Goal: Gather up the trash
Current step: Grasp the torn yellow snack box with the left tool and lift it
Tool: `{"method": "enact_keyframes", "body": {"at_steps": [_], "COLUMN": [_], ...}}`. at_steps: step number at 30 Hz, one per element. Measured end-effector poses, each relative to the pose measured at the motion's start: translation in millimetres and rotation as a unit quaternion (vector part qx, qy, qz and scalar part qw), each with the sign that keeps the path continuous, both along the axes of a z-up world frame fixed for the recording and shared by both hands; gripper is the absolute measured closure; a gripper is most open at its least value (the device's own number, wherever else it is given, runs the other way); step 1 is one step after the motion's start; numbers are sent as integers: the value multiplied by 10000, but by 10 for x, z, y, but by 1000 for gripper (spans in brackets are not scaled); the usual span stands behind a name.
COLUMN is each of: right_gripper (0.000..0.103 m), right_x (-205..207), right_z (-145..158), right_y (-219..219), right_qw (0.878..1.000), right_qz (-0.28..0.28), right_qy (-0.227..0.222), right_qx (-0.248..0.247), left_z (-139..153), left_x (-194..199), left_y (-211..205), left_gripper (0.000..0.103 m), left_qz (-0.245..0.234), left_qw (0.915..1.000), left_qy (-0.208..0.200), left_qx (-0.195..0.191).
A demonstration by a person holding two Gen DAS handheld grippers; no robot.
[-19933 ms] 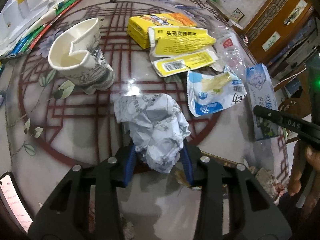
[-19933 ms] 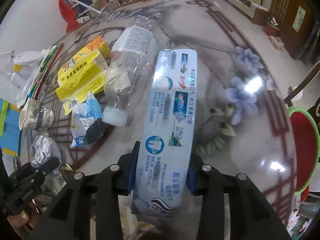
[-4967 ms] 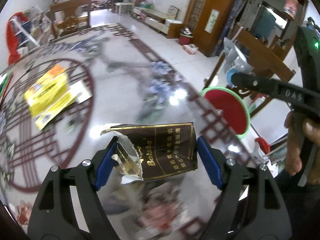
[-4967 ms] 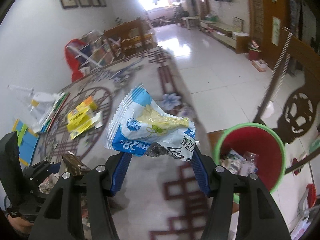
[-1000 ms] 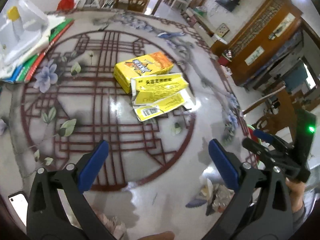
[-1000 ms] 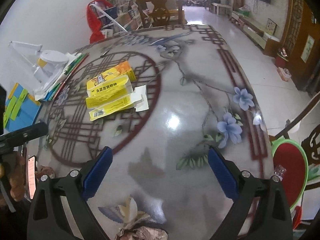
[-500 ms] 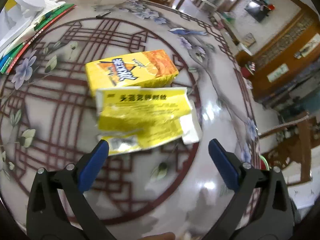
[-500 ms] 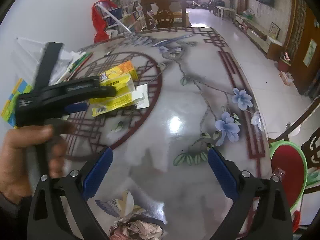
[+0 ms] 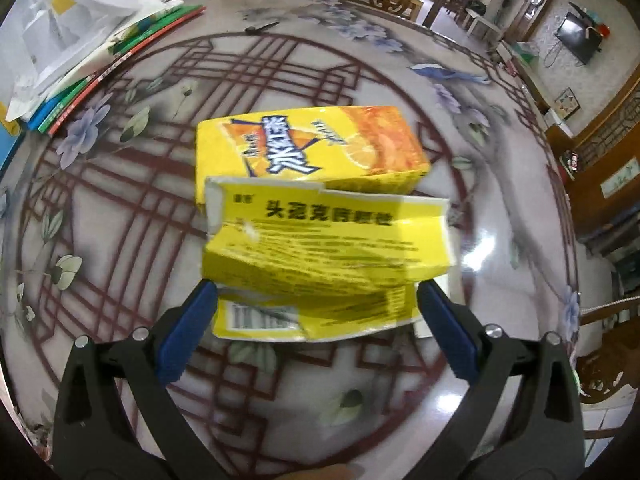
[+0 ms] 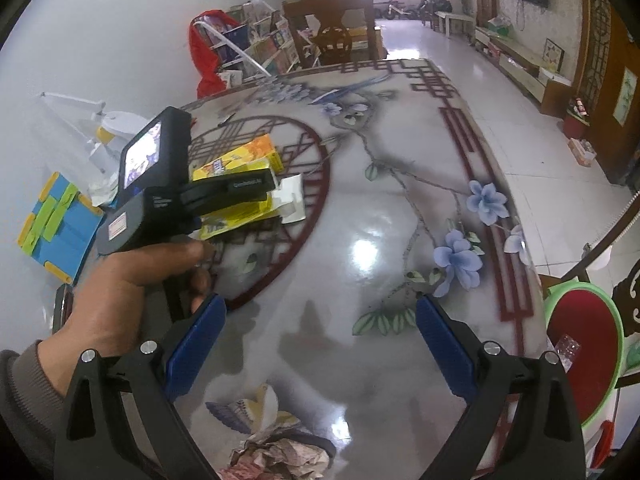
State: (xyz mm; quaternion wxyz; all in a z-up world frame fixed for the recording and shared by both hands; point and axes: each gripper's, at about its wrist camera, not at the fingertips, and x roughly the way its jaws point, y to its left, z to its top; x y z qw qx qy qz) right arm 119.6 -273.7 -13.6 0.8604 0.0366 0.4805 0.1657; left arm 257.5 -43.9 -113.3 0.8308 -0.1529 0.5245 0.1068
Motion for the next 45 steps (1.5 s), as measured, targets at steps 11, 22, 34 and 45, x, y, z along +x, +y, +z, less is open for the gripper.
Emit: {"method": "enact_keyframes", "body": {"at_steps": [11,22,34,45], "right_gripper": [11,11,11,11], "right_x": [-5,-10,37,78], "right_z": [-61,-82,-138,-151], "right_y": [149,233,161,59], "right_qw": [9998,9996,9995,9996], "right_qz": [151,226,169,55], "right_qy": [44,56,121,167], "right_qx": [-87,-160,-244,-229], "left_z": [-28,359,339,41], "left_x": [-21,-296,340,53], "left_y": [77,71,-275,-427], "left_gripper": [36,21,8,15], "left_qz": [-393,-1743,-3937,-4639], "left_qw": [9991,9803,9011,8589], "left_qy": [-125,-624,-138,-30], "left_qx": [140,695,1812,2170]}}
